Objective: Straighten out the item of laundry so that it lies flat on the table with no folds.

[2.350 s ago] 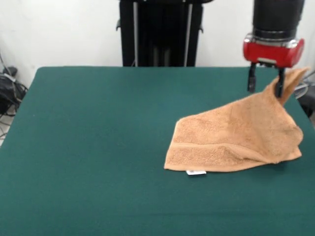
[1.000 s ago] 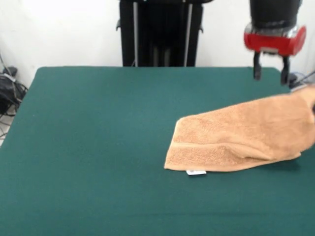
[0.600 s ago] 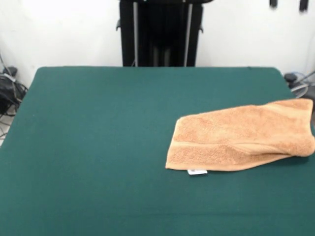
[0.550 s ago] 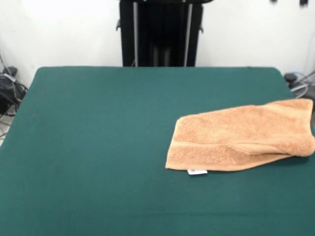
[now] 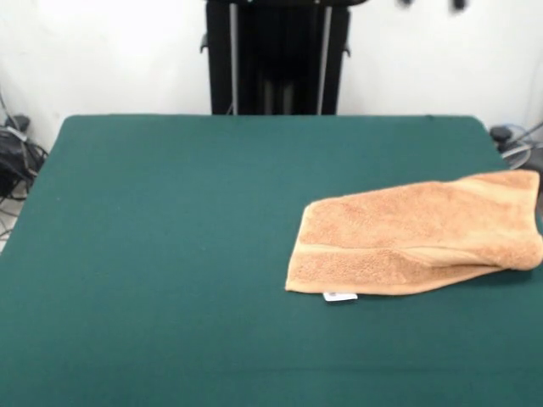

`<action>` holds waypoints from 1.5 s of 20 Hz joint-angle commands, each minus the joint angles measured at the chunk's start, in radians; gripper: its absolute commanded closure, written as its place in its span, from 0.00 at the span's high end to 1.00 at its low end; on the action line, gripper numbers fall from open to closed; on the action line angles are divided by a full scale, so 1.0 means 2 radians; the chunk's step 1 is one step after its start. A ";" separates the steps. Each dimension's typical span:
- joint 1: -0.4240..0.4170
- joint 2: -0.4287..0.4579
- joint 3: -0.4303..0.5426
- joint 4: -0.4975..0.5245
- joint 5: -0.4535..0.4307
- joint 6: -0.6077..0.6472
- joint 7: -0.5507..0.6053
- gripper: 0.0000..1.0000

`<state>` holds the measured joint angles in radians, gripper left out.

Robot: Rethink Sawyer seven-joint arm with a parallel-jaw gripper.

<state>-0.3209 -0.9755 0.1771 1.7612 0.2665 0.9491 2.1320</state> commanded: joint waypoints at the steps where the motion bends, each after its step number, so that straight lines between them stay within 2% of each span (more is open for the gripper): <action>1: -0.027 0.096 0.043 0.024 -0.058 -0.105 -0.093 1.00; 8: -0.019 0.187 0.026 -0.074 -0.167 -0.151 -0.092 1.00; 12: -0.009 0.213 0.011 -0.102 -0.226 -0.173 -0.081 1.00; 17: -0.031 0.224 0.039 -0.091 -0.236 -0.187 -0.059 1.00; 20: -0.032 0.221 0.038 -0.093 -0.242 -0.185 -0.048 1.00; 23: -0.047 0.233 0.052 -0.099 -0.243 -0.189 -0.057 1.00; 30: -0.046 0.230 0.055 -0.106 -0.248 -0.187 -0.048 1.00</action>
<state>-0.4019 -0.5363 0.1836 1.5839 -0.1829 0.6160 2.1320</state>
